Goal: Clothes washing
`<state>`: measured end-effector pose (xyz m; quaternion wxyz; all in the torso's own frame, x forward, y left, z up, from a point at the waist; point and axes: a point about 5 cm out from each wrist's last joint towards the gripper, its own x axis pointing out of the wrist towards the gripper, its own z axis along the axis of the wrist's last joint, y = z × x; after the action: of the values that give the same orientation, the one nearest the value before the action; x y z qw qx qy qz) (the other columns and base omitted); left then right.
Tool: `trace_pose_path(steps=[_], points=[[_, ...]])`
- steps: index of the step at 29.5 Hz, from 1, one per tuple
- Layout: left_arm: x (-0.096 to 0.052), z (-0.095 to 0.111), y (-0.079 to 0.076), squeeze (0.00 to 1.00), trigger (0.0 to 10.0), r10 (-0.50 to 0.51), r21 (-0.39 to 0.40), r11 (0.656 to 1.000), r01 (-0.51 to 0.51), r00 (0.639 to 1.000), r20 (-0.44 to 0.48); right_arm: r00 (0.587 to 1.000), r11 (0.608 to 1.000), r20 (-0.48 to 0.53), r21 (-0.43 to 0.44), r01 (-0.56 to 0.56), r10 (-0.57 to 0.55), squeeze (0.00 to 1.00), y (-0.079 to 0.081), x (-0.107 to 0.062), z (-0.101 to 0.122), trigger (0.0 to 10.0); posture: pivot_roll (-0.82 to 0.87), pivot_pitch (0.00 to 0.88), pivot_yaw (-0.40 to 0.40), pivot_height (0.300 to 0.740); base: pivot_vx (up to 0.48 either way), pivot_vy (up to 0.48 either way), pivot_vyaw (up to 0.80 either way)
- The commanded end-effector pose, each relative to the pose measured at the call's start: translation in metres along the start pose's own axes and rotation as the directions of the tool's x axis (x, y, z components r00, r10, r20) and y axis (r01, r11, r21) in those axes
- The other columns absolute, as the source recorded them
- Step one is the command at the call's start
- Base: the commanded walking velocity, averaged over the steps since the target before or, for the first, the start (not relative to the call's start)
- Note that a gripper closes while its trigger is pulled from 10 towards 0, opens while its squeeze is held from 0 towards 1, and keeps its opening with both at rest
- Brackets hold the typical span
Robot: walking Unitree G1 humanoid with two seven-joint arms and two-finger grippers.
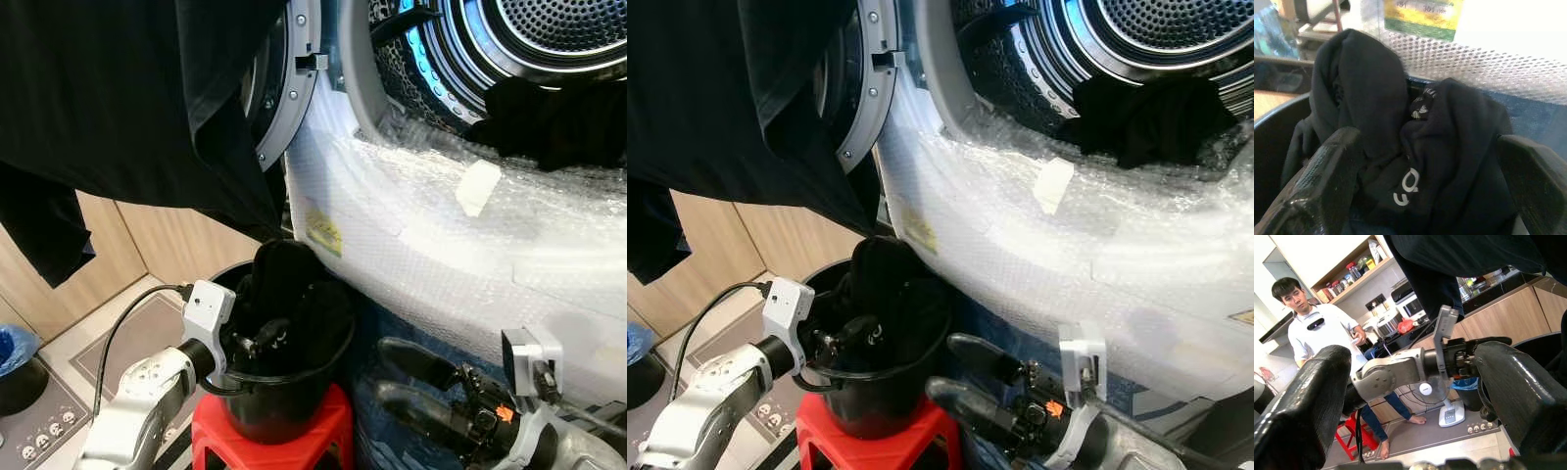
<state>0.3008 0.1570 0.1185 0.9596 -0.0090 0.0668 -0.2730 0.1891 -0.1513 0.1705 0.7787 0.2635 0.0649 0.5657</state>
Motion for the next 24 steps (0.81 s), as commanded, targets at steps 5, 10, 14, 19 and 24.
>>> trace_pose_path(steps=[5,10,14,19,24], points=[[0.021,-0.006,0.001,0.00,10.0,-0.035,0.011,0.999,0.035,0.999,-0.015,1.000,1.000,-0.017,-0.030,0.009,-0.009,0.00,0.003,0.000,-0.004,10.0,-0.09,0.099,0.037,0.740,0.000,0.000,0.00],[0.035,-0.005,-0.002,0.00,10.0,-0.074,0.024,0.997,0.074,0.997,-0.028,1.000,0.999,-0.018,-0.043,0.020,-0.020,0.00,0.013,-0.002,-0.007,10.0,-0.12,0.143,0.044,0.740,0.000,0.000,0.00],[0.048,-0.001,-0.004,0.00,10.0,-0.120,0.042,0.992,0.121,0.993,-0.016,0.999,0.998,-0.025,-0.058,0.021,-0.022,0.00,0.025,-0.004,-0.008,10.0,-0.15,0.188,0.042,0.740,0.000,0.000,0.00],[0.060,0.005,-0.004,0.00,10.0,-0.158,0.052,0.986,0.159,0.987,-0.016,0.999,0.997,-0.027,-0.072,0.025,-0.027,0.00,0.038,-0.005,-0.006,10.0,-0.18,0.239,0.034,0.740,0.000,0.000,0.00],[0.066,0.008,-0.003,0.00,10.0,-0.178,0.044,0.983,0.180,0.984,-0.029,0.999,0.996,-0.029,-0.087,0.027,-0.030,0.00,0.047,-0.004,-0.002,10.0,-0.22,0.280,0.027,0.740,0.000,0.000,0.00]])
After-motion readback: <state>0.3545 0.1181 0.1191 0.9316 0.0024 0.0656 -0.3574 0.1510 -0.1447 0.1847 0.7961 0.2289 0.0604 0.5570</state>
